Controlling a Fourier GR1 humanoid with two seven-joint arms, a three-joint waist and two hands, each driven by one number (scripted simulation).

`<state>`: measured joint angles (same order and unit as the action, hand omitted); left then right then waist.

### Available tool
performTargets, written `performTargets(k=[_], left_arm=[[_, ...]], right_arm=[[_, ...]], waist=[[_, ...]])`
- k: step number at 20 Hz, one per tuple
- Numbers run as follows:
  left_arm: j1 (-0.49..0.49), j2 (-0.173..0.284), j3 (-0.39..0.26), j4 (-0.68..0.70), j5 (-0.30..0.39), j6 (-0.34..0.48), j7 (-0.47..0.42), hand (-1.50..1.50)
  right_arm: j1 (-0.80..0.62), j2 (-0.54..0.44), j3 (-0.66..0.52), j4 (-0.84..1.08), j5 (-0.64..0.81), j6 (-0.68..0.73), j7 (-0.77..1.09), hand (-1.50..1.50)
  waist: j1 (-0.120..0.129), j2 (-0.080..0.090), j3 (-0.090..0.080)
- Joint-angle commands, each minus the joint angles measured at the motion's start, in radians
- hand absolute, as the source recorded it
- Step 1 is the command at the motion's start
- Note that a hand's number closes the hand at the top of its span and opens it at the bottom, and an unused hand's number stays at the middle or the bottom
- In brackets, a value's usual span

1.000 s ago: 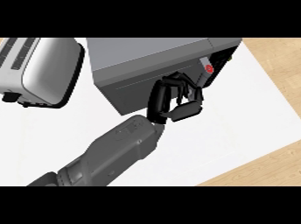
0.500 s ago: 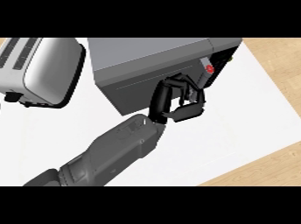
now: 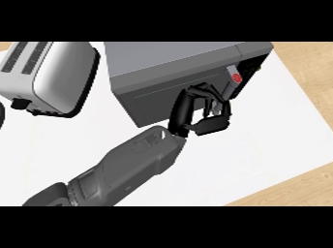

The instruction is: Pick up the milk, place it into the microwave and close the microwave

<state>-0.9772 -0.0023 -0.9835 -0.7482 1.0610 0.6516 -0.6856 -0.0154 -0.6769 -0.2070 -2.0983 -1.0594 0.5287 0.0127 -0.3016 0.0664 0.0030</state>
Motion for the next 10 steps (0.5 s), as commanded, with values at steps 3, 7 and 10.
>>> performTargets(k=[3, 7, 10], left_arm=[[0.041, 0.002, 0.08, 0.163, 0.081, 0.047, 0.046, 1.5], [0.055, 0.005, 0.063, 0.166, 0.1, 0.01, 0.033, -1.5], [0.047, 0.007, 0.042, 0.179, 0.105, 0.005, 0.033, -1.5]], right_arm=[[0.022, -0.019, -0.031, -0.023, -0.031, -0.013, 0.014, -1.5], [0.043, -0.019, -0.045, -0.033, -0.034, -0.016, 0.016, -1.5], [0.064, -0.032, -0.051, -0.056, -0.037, -0.016, 0.03, -1.5]], waist=[[0.043, 0.003, -0.005], [0.057, 0.007, -0.005], [0.057, -0.001, -0.004]])
